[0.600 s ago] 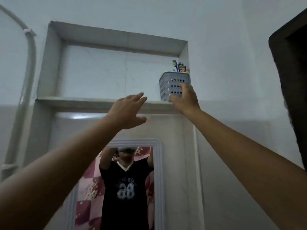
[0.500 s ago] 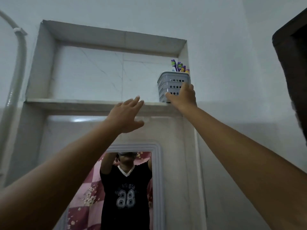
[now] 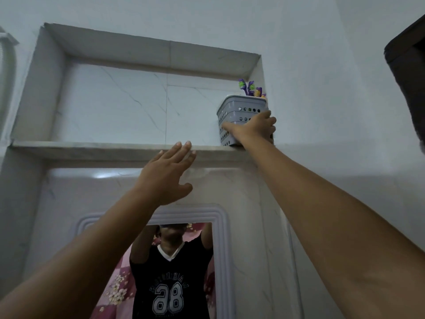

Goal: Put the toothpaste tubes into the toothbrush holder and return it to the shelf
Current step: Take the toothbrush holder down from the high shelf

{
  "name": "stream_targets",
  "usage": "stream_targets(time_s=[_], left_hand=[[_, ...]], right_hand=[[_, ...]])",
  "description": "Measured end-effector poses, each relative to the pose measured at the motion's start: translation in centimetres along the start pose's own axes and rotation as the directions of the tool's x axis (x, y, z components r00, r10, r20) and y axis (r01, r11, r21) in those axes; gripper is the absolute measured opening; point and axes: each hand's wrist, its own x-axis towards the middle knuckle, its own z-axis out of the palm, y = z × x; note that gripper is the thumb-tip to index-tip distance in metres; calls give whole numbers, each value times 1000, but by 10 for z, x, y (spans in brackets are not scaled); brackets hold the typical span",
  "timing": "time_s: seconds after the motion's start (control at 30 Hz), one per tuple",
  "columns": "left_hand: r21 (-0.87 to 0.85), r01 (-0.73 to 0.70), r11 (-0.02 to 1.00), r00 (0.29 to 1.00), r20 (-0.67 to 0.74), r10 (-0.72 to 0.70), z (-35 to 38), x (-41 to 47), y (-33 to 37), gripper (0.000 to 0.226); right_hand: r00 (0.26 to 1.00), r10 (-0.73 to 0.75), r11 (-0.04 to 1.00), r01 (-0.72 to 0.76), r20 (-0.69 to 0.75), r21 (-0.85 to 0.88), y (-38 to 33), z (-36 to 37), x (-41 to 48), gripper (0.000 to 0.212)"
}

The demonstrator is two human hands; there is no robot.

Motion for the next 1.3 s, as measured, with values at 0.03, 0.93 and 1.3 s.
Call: stream_targets(time_s=[0.03, 0.93, 1.3], left_hand=[[1, -1, 1000, 1000, 16, 1, -2, 0, 0, 84], [-715, 697, 56, 684, 685, 251, 132, -338, 138, 52], [-197, 897, 396, 281, 945, -167, 242, -572, 121, 34]], right_hand=[[1000, -6, 1000, 6, -6, 15, -2, -5, -3, 130], [694, 316, 820, -543, 647, 183, 333, -77, -398, 94], [674, 563, 820, -527, 478, -224, 499, -39, -588, 105]])
